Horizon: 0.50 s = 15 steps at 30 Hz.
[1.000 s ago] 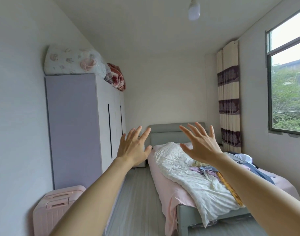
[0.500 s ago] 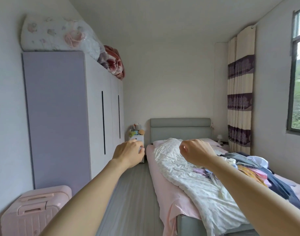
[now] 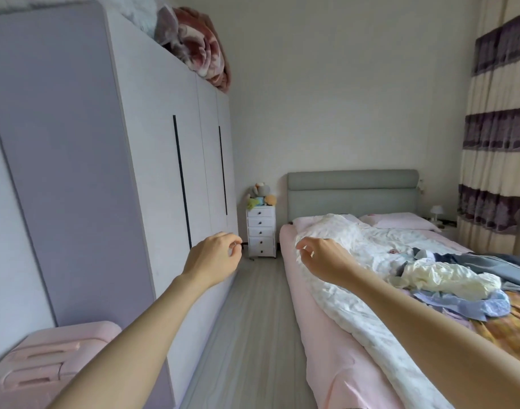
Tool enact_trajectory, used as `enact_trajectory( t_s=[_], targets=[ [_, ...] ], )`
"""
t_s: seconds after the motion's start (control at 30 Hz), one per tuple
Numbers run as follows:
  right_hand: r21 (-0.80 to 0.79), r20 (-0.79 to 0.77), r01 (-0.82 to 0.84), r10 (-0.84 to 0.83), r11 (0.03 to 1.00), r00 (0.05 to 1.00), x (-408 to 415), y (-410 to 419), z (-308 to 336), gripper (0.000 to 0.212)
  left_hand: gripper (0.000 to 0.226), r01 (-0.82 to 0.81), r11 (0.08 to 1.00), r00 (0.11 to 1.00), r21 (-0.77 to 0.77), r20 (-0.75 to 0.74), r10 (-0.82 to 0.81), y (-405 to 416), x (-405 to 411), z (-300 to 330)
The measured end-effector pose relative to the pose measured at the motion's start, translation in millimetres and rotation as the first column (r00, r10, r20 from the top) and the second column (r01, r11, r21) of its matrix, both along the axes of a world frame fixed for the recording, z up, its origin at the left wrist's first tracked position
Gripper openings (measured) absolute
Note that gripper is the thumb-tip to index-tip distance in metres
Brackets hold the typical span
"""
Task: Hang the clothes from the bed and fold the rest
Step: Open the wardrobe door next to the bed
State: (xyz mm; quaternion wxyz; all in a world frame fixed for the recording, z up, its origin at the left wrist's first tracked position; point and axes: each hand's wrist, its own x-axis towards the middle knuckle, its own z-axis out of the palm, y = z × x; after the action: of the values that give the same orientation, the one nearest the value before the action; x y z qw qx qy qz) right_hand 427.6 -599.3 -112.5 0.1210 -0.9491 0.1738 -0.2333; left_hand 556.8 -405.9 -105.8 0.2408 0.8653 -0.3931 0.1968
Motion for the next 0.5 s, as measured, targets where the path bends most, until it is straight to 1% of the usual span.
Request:
enact_trajectory(
  t_s=[0.1, 0.2, 0.33, 0.4, 0.5],
  targets=[
    [0.041, -0.022, -0.060, 0.061, 0.997, 0.998, 83.5, -30.4, -22.5, 0.028, 0.024, 0.002, 1.000, 0.998, 0.004, -0.064, -0.001, -35.1, 78.9, -15.2],
    [0.120, -0.017, -0.081, 0.084, 0.989, 0.996, 171.4, -64.1, -31.9, 0.028, 0.024, 0.025, 0.999, 0.988, -0.033, -0.151, -0.029, -73.7, 163.2, -17.9],
    [0.233, -0.026, -0.080, 0.089, 0.969, 0.996, 279.1, -113.5, -39.6, 0.030, 0.022, 0.012, 0.987, 0.970, -0.160, -0.238, -0.051, -118.2, 269.9, -24.7],
    [0.327, -0.031, -0.080, 0.095, 0.942, 0.995, 333.6, -145.4, -48.5, 0.030, 0.020, -0.021, 0.971, 0.947, -0.240, -0.315, -0.057, -148.6, 323.4, -37.8],
    [0.438, -0.053, -0.052, 0.083, 0.898, 0.995, 395.0, -184.8, -66.3, 0.031, 0.020, -0.061, 0.956, 0.894, -0.286, -0.442, -0.075, -195.3, 381.8, -65.6]
  ],
)
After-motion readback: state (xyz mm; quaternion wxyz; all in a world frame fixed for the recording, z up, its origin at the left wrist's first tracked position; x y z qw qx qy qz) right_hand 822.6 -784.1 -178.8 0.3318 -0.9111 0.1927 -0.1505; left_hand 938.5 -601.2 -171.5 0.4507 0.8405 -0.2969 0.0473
